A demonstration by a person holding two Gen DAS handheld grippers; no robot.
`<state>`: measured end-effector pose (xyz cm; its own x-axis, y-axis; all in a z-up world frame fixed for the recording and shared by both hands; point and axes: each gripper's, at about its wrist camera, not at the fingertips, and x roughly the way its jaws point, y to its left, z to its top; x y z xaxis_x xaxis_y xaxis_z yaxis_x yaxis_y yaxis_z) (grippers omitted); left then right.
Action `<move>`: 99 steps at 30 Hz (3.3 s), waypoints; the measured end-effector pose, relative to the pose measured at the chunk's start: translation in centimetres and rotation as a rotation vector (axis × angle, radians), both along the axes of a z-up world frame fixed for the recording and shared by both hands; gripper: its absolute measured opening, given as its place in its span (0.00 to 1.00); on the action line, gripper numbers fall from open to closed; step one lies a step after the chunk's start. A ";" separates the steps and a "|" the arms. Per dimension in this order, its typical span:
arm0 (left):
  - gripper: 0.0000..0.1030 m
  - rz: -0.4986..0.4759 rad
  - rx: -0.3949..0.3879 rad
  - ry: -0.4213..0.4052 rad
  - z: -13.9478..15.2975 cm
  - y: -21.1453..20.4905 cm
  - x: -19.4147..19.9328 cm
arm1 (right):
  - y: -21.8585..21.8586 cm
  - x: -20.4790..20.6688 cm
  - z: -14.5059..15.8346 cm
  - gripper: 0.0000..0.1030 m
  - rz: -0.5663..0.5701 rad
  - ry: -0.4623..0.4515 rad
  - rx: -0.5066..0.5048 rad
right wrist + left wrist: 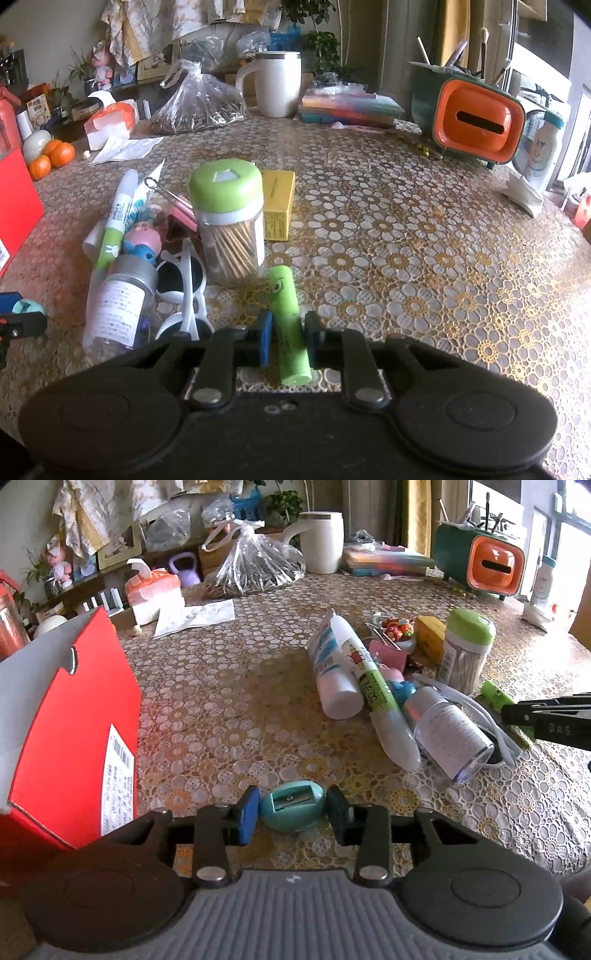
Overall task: Organize rigid objects
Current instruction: 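Carry the sharpener and highlighter over the red box with both tools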
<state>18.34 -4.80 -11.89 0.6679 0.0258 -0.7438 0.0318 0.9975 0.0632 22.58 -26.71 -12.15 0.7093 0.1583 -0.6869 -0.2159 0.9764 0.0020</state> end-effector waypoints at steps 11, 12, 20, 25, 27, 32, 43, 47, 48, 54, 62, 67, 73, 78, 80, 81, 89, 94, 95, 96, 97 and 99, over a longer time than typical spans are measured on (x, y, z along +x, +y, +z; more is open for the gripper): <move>0.38 -0.006 -0.028 -0.027 1.3 0.7 -1.2 | -0.9 -2.2 2.1 0.16 -0.048 -0.028 0.048; 0.38 -0.007 -0.033 -0.029 1.5 0.8 -1.3 | -1.0 -2.5 2.5 0.16 -0.053 -0.033 0.055; 0.38 -0.014 -0.063 -0.053 4.3 1.9 -3.0 | -0.9 -5.0 5.8 0.16 -0.074 -0.064 0.140; 0.38 -0.005 -0.096 -0.082 6.6 3.5 -4.3 | 1.2 -6.2 8.2 0.16 -0.017 -0.086 0.166; 0.38 0.007 -0.107 -0.093 7.4 4.5 -4.7 | 2.3 -6.3 9.0 0.16 0.015 -0.081 0.185; 0.38 0.045 -0.132 -0.118 9.5 7.6 -5.9 | 6.0 -6.8 10.8 0.16 0.102 -0.088 0.208; 0.38 0.141 -0.137 -0.151 12.4 14.5 -7.2 | 15.4 -7.2 13.6 0.16 0.291 -0.094 0.251; 0.38 0.181 -0.114 -0.144 12.5 17.0 -7.0 | 18.5 -6.6 13.6 0.16 0.348 -0.062 0.252; 0.38 0.189 -0.110 -0.140 12.5 17.7 -7.0 | 19.2 -6.5 13.5 0.16 0.361 -0.054 0.251; 0.38 0.233 -0.100 -0.104 12.2 21.6 -6.3 | 24.4 -5.7 13.0 0.16 0.421 -0.008 0.222; 0.38 0.264 -0.069 -0.043 10.5 26.3 -4.1 | 31.0 -5.1 11.3 0.15 0.507 0.035 0.117; 0.38 0.273 -0.048 0.023 8.9 29.0 -2.1 | 34.5 -4.3 9.3 0.15 0.535 0.095 0.052; 0.38 0.209 -0.011 0.120 6.4 30.0 -0.3 | 36.7 -3.6 7.3 0.15 0.547 0.177 0.016; 0.38 0.139 0.035 0.201 5.0 29.3 0.7 | 37.1 -3.1 6.2 0.15 0.536 0.238 0.001; 0.38 0.136 0.042 0.234 4.7 29.3 1.0 | 37.0 -3.2 6.0 0.15 0.529 0.264 0.005; 0.38 0.131 0.038 0.249 4.6 29.3 1.1 | 37.1 -3.2 6.0 0.15 0.528 0.273 0.005; 0.38 0.104 0.050 0.373 3.5 29.2 1.8 | 37.4 -3.1 5.9 0.21 0.526 0.309 0.010; 0.38 0.113 0.042 0.393 3.5 29.2 1.7 | 37.3 -2.3 5.9 0.26 0.533 0.305 0.024; 0.38 0.115 0.039 0.398 3.4 29.3 1.7 | 37.1 -2.3 6.1 0.27 0.536 0.307 0.033; 0.38 0.119 0.035 0.401 3.4 29.3 1.8 | 36.9 -2.4 6.2 0.31 0.540 0.306 0.041; 0.39 0.122 0.033 0.401 3.5 29.3 1.9 | 36.7 -2.4 6.2 0.35 0.543 0.301 0.047; 0.46 0.129 0.028 0.396 3.6 29.3 1.8 | 36.4 -2.6 6.5 0.43 0.547 0.292 0.055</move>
